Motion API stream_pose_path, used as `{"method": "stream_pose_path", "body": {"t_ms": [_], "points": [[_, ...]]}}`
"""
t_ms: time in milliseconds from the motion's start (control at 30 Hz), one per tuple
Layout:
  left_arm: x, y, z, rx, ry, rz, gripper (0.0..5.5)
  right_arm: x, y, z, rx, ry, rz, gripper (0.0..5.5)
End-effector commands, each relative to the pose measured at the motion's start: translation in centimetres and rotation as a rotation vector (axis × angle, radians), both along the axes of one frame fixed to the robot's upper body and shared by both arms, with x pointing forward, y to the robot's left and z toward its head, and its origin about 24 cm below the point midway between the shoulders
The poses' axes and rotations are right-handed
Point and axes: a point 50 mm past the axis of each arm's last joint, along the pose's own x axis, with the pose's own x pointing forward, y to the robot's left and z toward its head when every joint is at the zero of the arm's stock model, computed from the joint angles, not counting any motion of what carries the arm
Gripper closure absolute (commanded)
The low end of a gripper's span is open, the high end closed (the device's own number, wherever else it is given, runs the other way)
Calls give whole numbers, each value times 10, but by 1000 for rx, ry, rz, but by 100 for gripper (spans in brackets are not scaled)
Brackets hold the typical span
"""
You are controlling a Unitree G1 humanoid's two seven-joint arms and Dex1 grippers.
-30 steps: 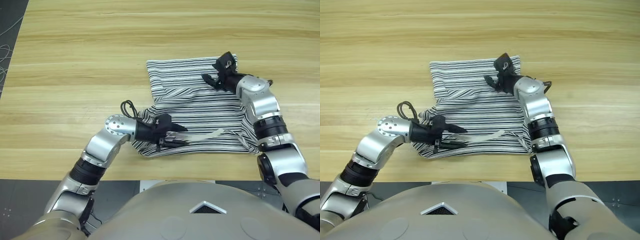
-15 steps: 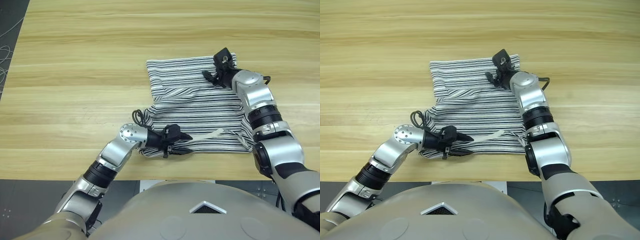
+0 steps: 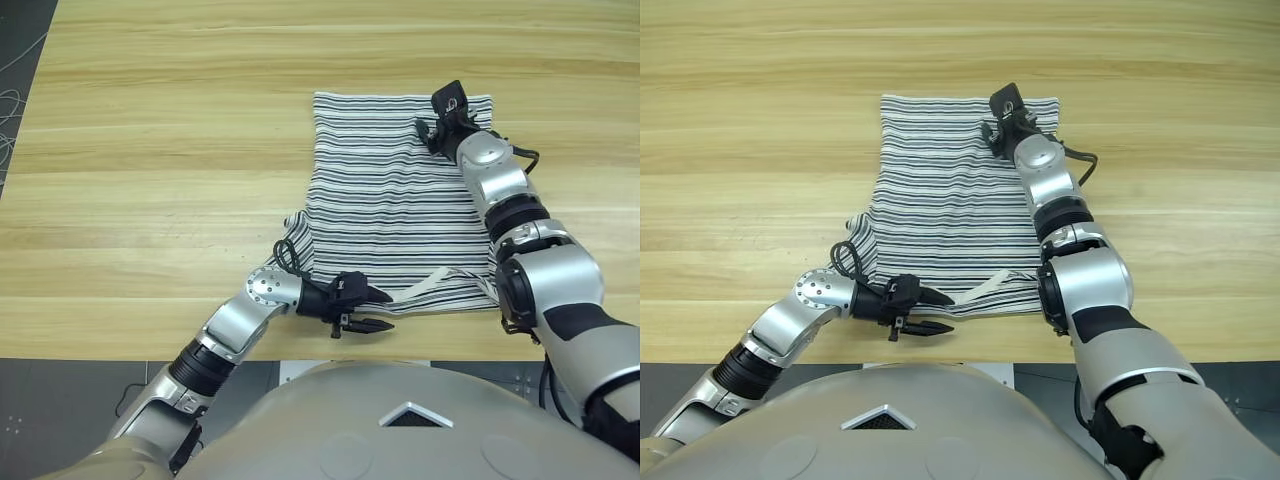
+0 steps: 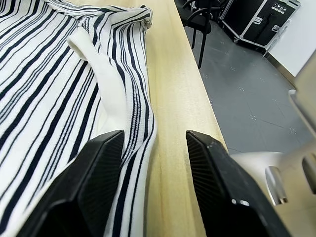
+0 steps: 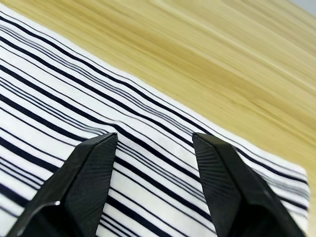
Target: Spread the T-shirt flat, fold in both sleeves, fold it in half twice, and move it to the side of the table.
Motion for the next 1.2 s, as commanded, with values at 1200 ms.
{"method": "stream_pose_path", "body": {"t_ms": [1200], "points": [[126, 11, -5, 317, -439, 326, 316, -128, -67, 18, 31, 201, 944, 270]]}}
